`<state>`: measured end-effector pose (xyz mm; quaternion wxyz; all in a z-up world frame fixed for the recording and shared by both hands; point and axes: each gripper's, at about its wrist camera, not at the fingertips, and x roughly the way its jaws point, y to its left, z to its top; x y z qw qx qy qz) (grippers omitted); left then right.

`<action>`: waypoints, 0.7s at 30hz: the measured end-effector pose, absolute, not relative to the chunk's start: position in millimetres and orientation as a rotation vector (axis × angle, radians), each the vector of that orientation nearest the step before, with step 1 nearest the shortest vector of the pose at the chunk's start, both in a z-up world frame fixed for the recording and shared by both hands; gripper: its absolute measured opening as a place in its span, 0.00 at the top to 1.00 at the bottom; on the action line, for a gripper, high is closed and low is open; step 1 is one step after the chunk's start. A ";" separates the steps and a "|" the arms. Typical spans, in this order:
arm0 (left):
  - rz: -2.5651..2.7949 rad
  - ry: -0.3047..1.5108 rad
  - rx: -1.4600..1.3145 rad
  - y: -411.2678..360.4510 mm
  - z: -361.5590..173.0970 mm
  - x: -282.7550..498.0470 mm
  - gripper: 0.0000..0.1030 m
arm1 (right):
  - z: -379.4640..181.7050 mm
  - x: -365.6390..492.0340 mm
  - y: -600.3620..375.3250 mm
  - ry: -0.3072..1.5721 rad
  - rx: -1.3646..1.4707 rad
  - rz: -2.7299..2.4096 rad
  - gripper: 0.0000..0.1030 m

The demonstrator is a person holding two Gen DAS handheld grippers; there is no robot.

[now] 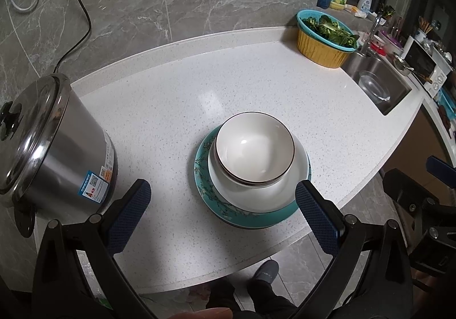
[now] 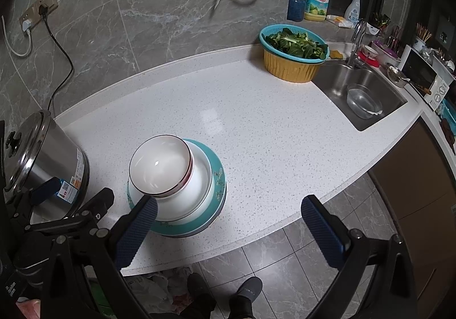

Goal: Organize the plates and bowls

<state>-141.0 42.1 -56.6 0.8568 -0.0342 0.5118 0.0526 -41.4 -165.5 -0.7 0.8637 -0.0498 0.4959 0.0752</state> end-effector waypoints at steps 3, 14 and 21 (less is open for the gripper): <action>0.107 1.076 -0.071 42.3 -56.6 -140.5 0.00 | -1.6 -41.7 -165.3 1.041 -0.102 0.158 0.00; 0.108 1.076 -0.077 42.2 -57.5 -140.7 0.00 | -2.9 -41.5 -164.6 1.041 -0.102 0.158 0.00; 0.108 1.075 -0.079 41.0 -58.0 -139.8 0.00 | -2.6 -41.0 -164.5 1.041 -0.102 0.157 0.00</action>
